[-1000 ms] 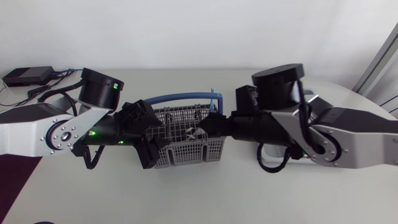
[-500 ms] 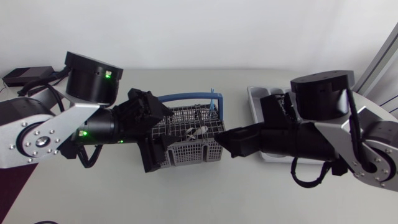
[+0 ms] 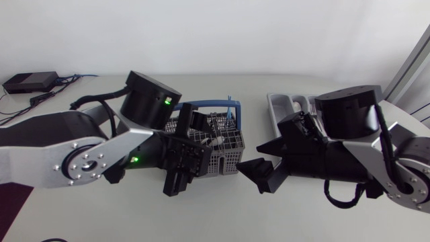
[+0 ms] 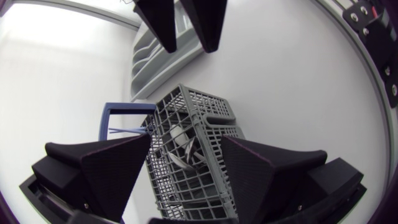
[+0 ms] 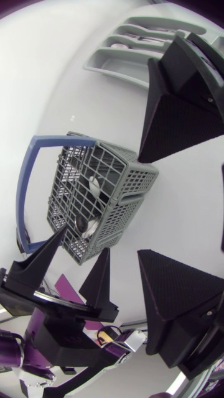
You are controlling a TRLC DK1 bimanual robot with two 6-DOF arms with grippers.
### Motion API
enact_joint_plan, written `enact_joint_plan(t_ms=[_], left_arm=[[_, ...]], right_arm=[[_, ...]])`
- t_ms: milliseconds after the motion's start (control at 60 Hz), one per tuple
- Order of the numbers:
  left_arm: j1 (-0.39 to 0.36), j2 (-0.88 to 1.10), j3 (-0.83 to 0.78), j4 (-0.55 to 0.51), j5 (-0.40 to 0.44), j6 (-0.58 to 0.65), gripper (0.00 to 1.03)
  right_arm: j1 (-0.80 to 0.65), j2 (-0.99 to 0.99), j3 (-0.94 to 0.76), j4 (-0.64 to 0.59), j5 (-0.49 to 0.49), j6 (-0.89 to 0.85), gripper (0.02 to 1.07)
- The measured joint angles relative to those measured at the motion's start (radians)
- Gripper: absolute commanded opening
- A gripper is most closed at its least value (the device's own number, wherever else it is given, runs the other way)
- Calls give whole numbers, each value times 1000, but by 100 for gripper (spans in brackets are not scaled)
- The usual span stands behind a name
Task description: Unload the cutlery basket into the drawer organizer.
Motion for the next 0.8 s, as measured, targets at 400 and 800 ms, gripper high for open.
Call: enact_joint_plan(t_ms=[400,800], left_arm=[[-31,102,30,38,-134,214,42],[-33,109,33,83,-187,237,12]], right_arm=[[0,-19,-30,-4,0,-29,102],[-1,-35,-34,-5,0,-29,102]])
